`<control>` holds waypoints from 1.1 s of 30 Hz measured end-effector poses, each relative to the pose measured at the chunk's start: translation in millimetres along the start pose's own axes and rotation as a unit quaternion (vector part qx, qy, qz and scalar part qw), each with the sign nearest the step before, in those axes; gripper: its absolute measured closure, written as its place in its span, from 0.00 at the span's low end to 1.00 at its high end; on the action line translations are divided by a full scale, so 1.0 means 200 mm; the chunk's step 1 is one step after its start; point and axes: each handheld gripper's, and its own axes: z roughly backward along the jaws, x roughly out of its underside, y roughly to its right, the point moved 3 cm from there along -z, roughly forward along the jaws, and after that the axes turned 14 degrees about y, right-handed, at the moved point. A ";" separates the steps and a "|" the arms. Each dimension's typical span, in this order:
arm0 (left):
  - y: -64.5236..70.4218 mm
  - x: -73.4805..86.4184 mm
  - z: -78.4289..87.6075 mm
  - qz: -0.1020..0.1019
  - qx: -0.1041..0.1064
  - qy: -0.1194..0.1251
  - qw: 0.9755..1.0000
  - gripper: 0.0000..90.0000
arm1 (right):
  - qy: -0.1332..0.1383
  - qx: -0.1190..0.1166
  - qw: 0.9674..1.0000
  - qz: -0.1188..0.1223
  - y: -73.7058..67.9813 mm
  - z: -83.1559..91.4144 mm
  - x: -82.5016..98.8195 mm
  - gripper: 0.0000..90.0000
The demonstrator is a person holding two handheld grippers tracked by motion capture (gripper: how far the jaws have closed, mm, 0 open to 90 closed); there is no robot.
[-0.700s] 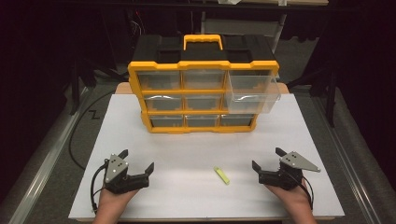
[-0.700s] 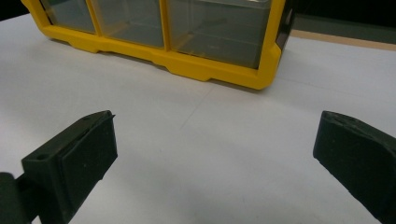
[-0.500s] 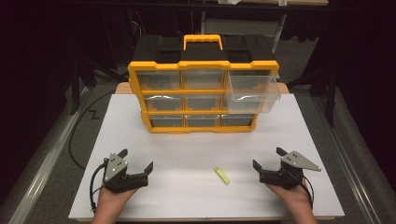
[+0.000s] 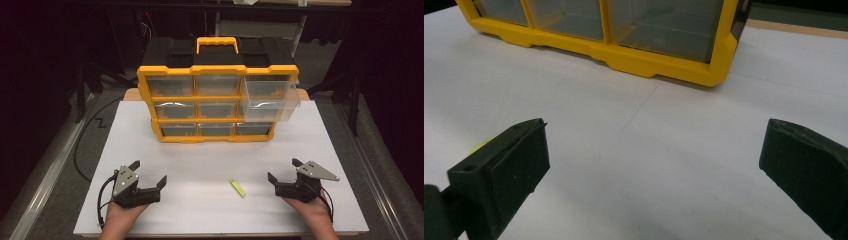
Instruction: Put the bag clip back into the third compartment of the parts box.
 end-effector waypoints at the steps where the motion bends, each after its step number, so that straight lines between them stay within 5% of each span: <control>1: 0.00 0.00 0.00 0.001 0.001 0.000 1.000 0.01 | 0.000 0.000 1.000 0.000 0.00 0.00 0.00 0.00; 17: 0.02 0.00 -0.01 -0.011 0.009 0.001 1.000 0.01 | -0.048 -0.015 0.999 0.016 -0.04 -0.04 0.02 0.01; 33: 0.03 0.00 -0.01 -0.013 0.016 -0.001 1.000 0.01 | -0.088 -0.060 0.993 0.044 -0.14 -0.06 0.04 0.05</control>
